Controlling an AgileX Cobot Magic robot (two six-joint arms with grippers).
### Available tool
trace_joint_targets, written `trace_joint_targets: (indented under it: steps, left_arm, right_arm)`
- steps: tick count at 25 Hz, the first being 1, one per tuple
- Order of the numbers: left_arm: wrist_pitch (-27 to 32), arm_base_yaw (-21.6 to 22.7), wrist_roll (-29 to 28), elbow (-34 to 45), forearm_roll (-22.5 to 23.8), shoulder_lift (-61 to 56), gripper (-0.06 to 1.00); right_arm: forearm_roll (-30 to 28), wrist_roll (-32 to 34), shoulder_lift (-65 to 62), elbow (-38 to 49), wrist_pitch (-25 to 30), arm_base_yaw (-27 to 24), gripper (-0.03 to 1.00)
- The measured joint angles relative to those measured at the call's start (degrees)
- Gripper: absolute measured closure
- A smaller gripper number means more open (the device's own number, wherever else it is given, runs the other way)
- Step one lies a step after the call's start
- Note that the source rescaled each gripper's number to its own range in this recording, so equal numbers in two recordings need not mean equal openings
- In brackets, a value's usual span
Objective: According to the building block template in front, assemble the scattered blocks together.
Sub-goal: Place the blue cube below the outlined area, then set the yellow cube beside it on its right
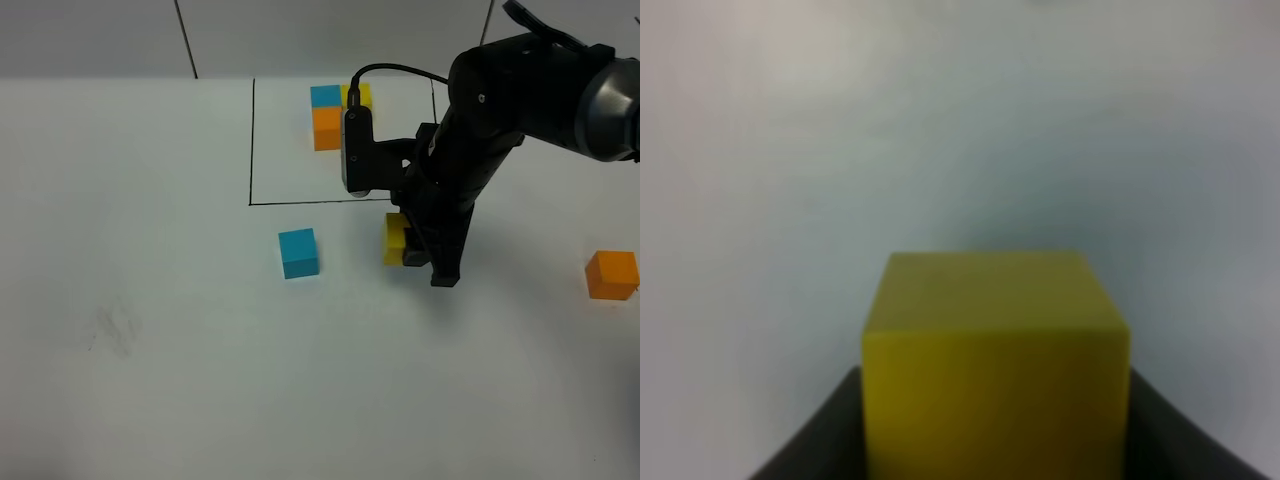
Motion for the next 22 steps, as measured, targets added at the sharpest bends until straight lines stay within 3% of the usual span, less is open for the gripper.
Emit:
trace_joint_targets:
  steps: [14, 22]
  left_arm:
    - [0.0, 0.0, 0.0, 0.0, 0.0, 0.0, 0.94]
    - [0.0, 0.0, 0.0, 0.0, 0.0, 0.0, 0.94]
  right_arm:
    - [0.93, -1.43, 5.36, -12.27, 7.15, 3.2, 0.43]
    - [0.82, -1.38, 8.01, -12.99, 5.64, 3.93, 0.43]
